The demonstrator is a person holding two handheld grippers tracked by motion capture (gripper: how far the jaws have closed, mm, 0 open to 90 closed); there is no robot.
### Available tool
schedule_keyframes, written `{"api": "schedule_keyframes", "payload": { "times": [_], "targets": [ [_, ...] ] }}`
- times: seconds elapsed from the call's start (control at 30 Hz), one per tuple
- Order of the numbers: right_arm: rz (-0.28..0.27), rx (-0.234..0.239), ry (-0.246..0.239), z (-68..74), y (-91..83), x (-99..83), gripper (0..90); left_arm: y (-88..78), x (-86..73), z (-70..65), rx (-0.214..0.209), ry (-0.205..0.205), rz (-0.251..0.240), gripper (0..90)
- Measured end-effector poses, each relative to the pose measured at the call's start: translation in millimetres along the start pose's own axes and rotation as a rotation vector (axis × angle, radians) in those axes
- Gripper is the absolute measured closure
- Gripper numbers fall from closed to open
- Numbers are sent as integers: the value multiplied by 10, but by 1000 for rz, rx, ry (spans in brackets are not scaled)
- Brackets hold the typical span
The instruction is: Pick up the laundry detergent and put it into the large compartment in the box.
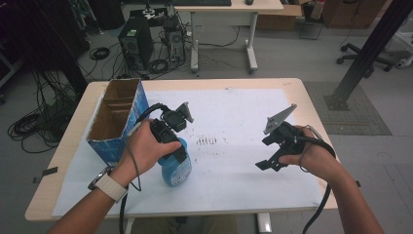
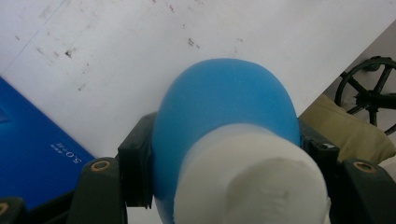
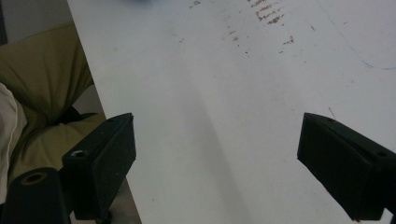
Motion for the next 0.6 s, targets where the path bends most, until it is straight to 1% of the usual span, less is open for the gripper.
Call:
{"api": "schedule_keyframes", "payload": {
  "times": [0.07, 0.17, 0.2, 0.27, 0.33, 0.4, 0.47, 0.6],
  "targets": [
    [-1, -1, 0, -1, -4, -1, 117, -25, -4, -2, 0, 2, 11, 371],
    [-2, -1, -5, -2, -6, -3, 118, -75, -8, -3, 3, -1, 12, 371],
    [-2, 0, -5, -1, -5, -5, 117, -92, -9, -4, 3, -8, 6, 371],
    [-1, 0, -4, 0, -4, -9, 118, -127, -21, -1, 0, -4, 16, 371],
    [-3, 0, -3, 3, -9, -8, 118, -160, -24, -4, -1, -13, 9, 371],
    [-4, 0, 0, 8, -11, -4, 118, -199, -27, -1, 1, -13, 12, 371],
    [-3, 1, -7, 8, -6, 0, 117, -231, -28, -8, 6, -11, 14, 371],
    [0, 4, -11, 18, 9, 9, 118, -279, -21, -18, 12, -17, 7, 371]
  ]
}}
Point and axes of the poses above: each handheld gripper's, and its own axes: y roughly forward along the jaws, x roughly out of its top, z roughly to its left, the point moved 5 cm from there along y, roughly forward along the jaws, and after that the axes turned 6 degrees about y, right-handed, at the moved point
